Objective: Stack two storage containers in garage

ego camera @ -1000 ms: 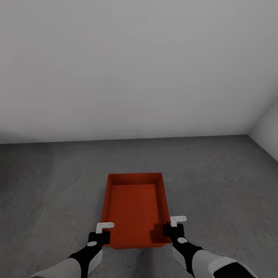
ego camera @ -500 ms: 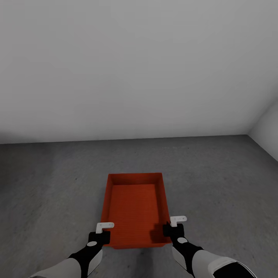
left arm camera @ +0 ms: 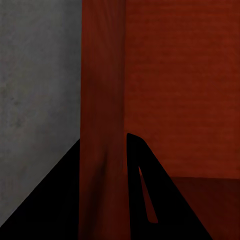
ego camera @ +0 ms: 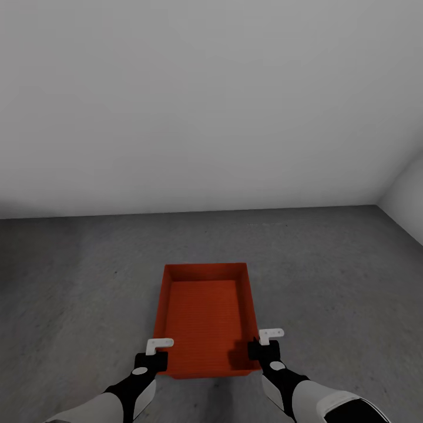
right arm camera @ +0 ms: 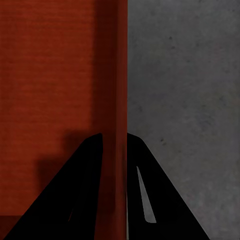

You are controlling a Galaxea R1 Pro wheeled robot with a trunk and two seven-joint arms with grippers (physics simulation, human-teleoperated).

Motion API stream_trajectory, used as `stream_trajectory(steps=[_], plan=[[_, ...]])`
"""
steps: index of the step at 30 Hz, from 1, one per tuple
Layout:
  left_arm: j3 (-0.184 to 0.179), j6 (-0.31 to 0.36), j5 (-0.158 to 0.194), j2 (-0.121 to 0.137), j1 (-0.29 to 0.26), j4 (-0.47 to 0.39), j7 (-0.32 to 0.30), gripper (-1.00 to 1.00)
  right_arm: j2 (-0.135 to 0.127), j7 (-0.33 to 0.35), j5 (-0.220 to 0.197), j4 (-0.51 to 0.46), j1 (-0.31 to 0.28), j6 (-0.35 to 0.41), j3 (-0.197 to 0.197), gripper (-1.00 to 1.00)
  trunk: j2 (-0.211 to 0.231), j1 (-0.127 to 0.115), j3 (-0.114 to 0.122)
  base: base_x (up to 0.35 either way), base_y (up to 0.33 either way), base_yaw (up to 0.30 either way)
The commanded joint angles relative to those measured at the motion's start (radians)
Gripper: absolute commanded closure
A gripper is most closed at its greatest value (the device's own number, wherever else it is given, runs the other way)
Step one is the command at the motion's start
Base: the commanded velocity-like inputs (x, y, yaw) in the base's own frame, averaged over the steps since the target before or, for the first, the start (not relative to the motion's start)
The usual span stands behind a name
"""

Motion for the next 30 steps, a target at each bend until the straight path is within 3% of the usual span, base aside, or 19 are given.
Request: stream_trajectory(steps=[1,30], plan=[[0.009,-0.004,0.002,-0.002,-0.001,-0.001,0.01,1.0,0.016,-0.006,-0.024,0.003,-0.001,-0.005,-0.034,1.0,0.0,0.0,-0.001,0.0,0.0,0.0],[0.009,-0.004,0.002,-0.002,-0.001,-0.001,0.01,1.0,0.016,-0.005,-0.024,0.003,-0.001,-0.004,-0.034,1.0,0.0,0.0,-0.001,0.0,0.0,0.035]])
